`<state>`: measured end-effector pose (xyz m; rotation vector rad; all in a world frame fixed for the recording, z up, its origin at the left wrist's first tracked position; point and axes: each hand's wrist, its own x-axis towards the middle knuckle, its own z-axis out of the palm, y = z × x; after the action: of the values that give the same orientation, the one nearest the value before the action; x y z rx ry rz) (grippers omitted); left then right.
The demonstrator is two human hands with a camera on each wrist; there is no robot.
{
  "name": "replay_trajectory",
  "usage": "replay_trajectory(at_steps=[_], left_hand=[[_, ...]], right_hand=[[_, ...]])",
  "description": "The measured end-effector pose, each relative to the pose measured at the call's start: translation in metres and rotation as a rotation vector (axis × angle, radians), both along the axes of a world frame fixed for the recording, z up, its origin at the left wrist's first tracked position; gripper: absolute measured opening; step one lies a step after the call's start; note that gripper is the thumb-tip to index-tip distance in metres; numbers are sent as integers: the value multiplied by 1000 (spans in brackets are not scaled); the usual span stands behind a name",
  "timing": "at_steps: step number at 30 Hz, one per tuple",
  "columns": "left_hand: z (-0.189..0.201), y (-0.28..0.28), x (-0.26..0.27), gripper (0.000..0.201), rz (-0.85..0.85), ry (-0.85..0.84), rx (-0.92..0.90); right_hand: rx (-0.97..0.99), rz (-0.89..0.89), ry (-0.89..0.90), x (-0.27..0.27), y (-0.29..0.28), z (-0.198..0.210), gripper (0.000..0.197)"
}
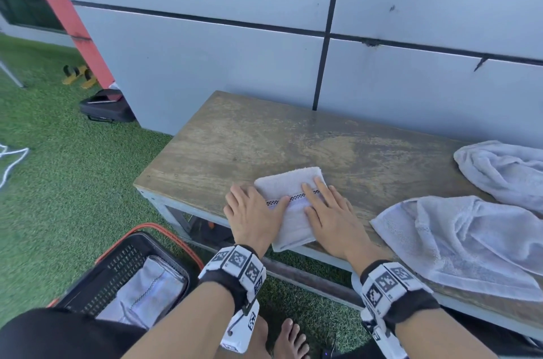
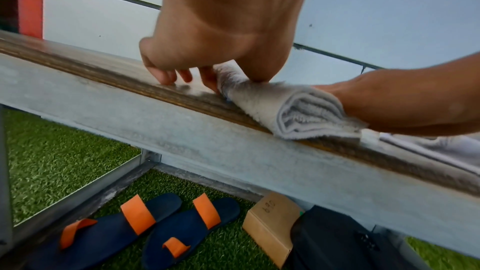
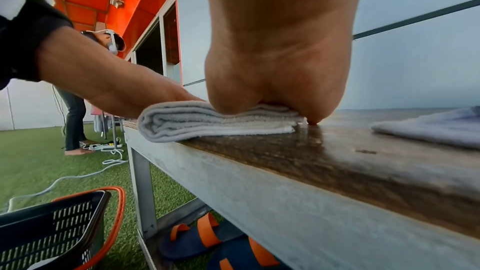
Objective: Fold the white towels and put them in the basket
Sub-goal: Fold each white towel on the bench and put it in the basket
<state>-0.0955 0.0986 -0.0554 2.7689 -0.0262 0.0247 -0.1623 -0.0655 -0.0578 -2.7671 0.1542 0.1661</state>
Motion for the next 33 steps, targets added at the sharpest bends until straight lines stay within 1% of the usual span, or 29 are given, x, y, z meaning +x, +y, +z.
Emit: replay_trajectory(at_steps=[2,3,5,7,8,10,11,12,13,15,16,17,20,21,22,24,26,28,30,33], left_hand=[[4,1,2,62,-56,79,-103],[7,4,3,51,-80,111,-212],[17,13,1,31,-94,186,-533],[28,28,-2,18,-101,205,-800],[33,38,-4,16,-109,200,-902],[45,61,-9,19,-115,225,-1082],[51,74,-11,22,-93,243,-1163],[54,88,-12,23,-54,250,-1225],[57,105,-12,24,-2,245,-1285],[57,138,-10,25,113,207,-1358],[53,156,-9,26,173,184,-1365],[47,174,-9,28,239,172,-1367],[26,226,-4,32,428,160,-1301],[15,243,-2,35,494,166,-1230],[3,259,-1,39,557,190,-1120],[-24,289,-1,43,679,249,-925],[-51,312,-6,42,795,264,-850],[-76,331,-12,36,886,263,-811],[-104,349,-20,31,928,295,-748],[-141,374,-32,18,965,413,-616]], right_hand=[[34,-24,-13,0,1,2,58],[68,-55,-29,0,3,4,63],[147,-165,-61,4,8,7,71],[173,-239,-44,12,17,14,67],[179,-245,-10,18,24,16,62],[193,-197,47,31,43,21,57],[205,-167,48,38,56,23,55],[246,-132,40,44,70,29,48],[348,-111,31,50,87,36,39],[630,-94,61,60,122,52,24],[724,-75,90,64,138,58,18],[759,-30,98,68,154,60,19],[793,108,107,82,201,50,35],[804,142,112,86,217,42,41],[804,172,122,91,231,33,46],[751,234,147,96,262,13,52],[674,297,202,99,293,-10,45],[611,360,245,102,321,-38,38],[550,415,331,105,349,-67,30],[479,492,461,106,383,-110,15]])
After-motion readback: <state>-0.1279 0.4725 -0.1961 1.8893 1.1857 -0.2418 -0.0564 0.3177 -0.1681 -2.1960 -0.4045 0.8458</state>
